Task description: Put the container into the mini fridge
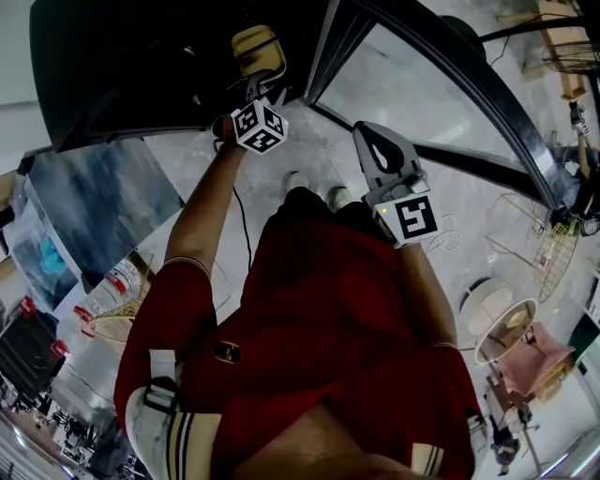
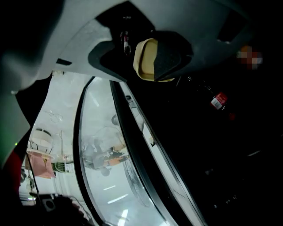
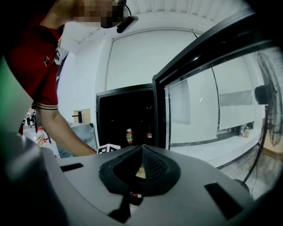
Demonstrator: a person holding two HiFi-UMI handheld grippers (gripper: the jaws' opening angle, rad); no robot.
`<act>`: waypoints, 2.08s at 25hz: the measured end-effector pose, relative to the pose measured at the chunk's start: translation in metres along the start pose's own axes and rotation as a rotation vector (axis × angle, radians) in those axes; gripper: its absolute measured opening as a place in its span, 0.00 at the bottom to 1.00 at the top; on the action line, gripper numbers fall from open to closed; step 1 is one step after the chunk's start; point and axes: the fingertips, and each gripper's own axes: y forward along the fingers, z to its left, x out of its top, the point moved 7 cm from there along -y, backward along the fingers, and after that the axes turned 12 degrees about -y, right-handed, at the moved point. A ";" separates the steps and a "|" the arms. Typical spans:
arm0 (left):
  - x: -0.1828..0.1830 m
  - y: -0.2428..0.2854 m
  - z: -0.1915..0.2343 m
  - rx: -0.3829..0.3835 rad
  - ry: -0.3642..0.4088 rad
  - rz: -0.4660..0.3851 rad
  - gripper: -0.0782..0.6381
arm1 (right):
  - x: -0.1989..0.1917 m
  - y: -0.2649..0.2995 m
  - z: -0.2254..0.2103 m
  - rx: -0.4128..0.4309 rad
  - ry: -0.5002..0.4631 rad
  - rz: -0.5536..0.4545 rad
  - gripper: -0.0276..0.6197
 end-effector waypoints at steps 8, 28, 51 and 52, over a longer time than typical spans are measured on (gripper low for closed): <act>0.057 -0.096 -0.027 0.006 -0.259 -0.249 0.34 | 0.027 -0.016 -0.004 0.056 0.003 -0.070 0.04; 0.144 -0.296 -0.097 0.007 -0.586 -0.716 0.22 | 0.072 -0.085 0.006 0.143 0.049 -0.264 0.04; 0.145 -0.333 -0.137 0.040 -0.642 -0.773 0.12 | 0.089 -0.118 0.034 0.259 0.021 -0.350 0.04; 0.145 -0.334 -0.138 0.042 -0.644 -0.773 0.12 | 0.089 -0.119 0.034 0.260 0.022 -0.350 0.04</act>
